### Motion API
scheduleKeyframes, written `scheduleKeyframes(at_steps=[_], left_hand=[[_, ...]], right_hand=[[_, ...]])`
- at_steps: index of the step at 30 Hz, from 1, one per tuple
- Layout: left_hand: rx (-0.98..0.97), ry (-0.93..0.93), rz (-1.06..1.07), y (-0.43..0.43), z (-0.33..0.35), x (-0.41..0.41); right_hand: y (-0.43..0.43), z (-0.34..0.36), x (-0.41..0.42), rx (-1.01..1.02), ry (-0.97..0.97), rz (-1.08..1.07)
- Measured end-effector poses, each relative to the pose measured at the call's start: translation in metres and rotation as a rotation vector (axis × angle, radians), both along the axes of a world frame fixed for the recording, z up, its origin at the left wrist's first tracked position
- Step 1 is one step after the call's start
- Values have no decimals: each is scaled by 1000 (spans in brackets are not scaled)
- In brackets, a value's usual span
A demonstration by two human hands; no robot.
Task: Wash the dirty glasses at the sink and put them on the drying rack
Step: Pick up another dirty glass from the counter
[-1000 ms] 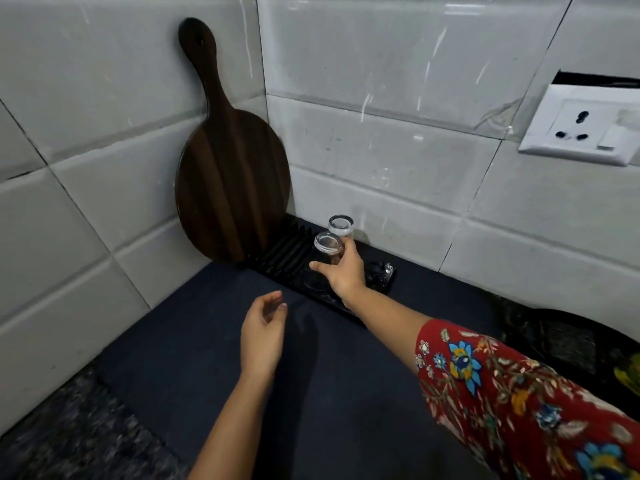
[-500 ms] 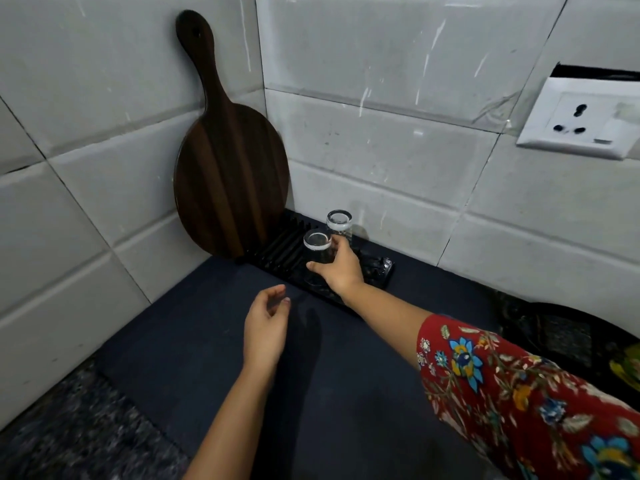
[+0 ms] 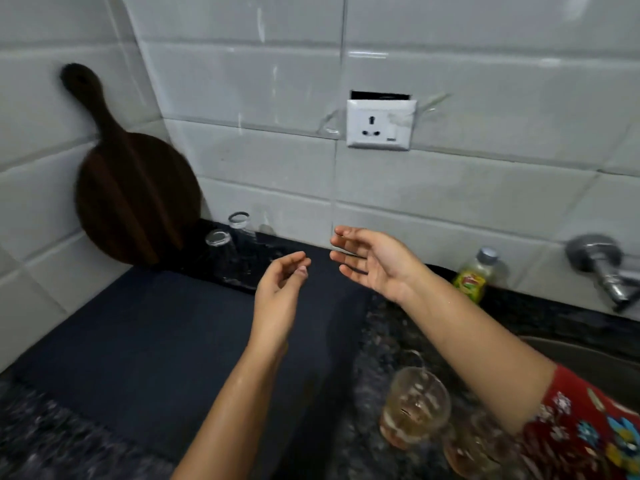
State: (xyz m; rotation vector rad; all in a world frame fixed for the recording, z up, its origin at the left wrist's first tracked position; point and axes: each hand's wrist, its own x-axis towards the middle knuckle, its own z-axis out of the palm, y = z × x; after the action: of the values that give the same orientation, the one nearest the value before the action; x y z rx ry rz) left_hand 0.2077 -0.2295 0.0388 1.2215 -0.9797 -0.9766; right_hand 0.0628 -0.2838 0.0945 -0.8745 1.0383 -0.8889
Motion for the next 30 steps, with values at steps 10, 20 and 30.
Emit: scheduleKeyframes(at_steps=[10, 20, 30], left_hand=[[-75, -168, 81, 81, -9, -129], [-65, -418, 295, 152, -34, -197], [-110, -227, 65, 138, -32, -233]], right_hand=[[93, -18, -155, -209, 310, 23], [149, -107, -214, -370, 881, 461], [169, -136, -244, -435, 613, -66]])
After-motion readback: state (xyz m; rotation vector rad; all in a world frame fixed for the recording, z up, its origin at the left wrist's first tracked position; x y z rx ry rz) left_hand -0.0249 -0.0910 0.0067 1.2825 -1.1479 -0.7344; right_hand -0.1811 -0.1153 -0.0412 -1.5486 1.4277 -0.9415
